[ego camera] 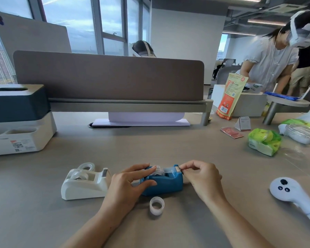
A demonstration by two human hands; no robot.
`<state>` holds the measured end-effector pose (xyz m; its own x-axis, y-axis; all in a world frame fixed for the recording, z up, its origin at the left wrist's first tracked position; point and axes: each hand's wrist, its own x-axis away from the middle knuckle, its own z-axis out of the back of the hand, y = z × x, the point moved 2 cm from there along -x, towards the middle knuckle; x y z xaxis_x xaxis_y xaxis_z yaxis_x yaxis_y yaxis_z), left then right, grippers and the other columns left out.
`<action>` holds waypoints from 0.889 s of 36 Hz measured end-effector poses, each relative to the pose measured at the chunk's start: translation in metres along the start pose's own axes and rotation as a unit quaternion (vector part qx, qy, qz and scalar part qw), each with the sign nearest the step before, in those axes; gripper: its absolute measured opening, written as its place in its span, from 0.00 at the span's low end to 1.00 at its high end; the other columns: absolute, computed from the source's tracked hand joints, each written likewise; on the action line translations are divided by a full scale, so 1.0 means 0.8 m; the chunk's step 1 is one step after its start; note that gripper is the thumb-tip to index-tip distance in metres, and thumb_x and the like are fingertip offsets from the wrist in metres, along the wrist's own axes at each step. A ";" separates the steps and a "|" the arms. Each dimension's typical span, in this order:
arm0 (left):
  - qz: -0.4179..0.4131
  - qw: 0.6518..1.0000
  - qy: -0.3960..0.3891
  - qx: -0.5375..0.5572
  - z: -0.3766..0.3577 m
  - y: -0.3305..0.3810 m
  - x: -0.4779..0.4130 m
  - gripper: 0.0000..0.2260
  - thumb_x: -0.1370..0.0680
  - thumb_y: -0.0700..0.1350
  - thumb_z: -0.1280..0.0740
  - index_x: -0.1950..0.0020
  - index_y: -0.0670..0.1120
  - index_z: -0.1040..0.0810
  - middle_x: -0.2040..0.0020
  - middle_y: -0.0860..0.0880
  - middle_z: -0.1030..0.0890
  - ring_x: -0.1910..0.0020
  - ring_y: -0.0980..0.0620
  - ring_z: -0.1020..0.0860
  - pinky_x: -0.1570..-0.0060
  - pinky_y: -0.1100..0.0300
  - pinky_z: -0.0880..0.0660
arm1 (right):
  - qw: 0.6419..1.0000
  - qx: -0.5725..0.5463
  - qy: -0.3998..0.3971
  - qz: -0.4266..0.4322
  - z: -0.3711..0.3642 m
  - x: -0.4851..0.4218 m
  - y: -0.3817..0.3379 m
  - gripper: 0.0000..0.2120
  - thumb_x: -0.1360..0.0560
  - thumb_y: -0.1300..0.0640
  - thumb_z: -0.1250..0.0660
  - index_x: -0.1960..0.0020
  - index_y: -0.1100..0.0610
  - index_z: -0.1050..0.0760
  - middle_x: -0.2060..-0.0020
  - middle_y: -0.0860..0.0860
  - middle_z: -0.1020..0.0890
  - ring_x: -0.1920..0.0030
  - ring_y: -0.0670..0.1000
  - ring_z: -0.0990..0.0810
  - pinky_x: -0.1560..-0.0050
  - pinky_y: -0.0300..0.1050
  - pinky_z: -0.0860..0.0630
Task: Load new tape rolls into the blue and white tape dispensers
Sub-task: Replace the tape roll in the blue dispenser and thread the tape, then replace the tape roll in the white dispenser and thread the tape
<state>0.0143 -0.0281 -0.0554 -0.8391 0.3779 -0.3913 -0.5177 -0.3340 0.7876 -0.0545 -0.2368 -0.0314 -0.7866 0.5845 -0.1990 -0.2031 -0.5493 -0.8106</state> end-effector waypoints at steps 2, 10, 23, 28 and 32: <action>0.003 1.000 0.000 -0.001 0.000 0.000 -0.001 0.17 0.31 0.45 0.22 0.46 0.59 0.16 0.44 0.64 0.19 0.43 0.68 0.23 0.48 0.82 0.32 | 1.000 0.024 0.007 0.011 0.002 0.003 -0.002 0.11 0.28 0.53 0.28 0.67 0.42 0.19 0.68 0.48 0.14 0.61 0.38 0.27 0.45 0.47 0.35; 0.017 1.000 -0.008 0.010 -0.002 -0.001 0.001 0.16 0.31 0.46 0.23 0.45 0.60 0.16 0.44 0.65 0.19 0.44 0.72 0.24 0.49 0.82 0.31 | 0.998 0.054 -0.019 0.003 0.002 0.001 0.004 0.10 0.29 0.56 0.31 0.64 0.43 0.17 0.61 0.46 0.14 0.55 0.46 0.36 0.43 0.45 0.34; 0.015 0.998 -0.005 -0.055 0.023 0.035 0.000 0.15 0.29 0.50 0.24 0.43 0.58 0.17 0.41 0.63 0.20 0.45 0.64 0.22 0.41 0.66 0.27 | 0.986 0.122 0.044 0.101 0.011 0.003 -0.048 0.08 0.28 0.57 0.29 0.57 0.43 0.18 0.64 0.41 0.16 0.55 0.48 0.20 0.50 0.45 0.39; 0.019 0.998 0.040 -0.040 0.072 0.035 -0.003 0.13 0.30 0.51 0.23 0.47 0.60 0.16 0.53 0.62 0.16 0.52 0.62 0.19 0.46 0.61 0.21 | 0.984 0.051 0.012 0.171 -0.016 0.018 -0.099 0.08 0.29 0.60 0.28 0.56 0.46 0.16 0.65 0.40 0.19 0.59 0.46 0.22 0.58 0.36 0.27; 0.027 0.995 0.085 -0.034 0.127 0.022 0.005 0.10 0.29 0.48 0.24 0.49 0.57 0.15 0.55 0.61 0.15 0.52 0.60 0.18 0.47 0.62 0.22 | 0.978 0.015 -0.024 0.205 -0.056 0.032 -0.130 0.08 0.29 0.60 0.28 0.55 0.48 0.17 0.56 0.42 0.16 0.56 0.46 0.23 0.53 0.40 0.26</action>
<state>0.0187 0.0554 0.0052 -0.8788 0.2084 -0.4293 -0.4770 -0.4103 0.7772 -0.0272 -0.1379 0.0227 -0.8315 0.2842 -0.4774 0.1182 -0.7492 -0.6517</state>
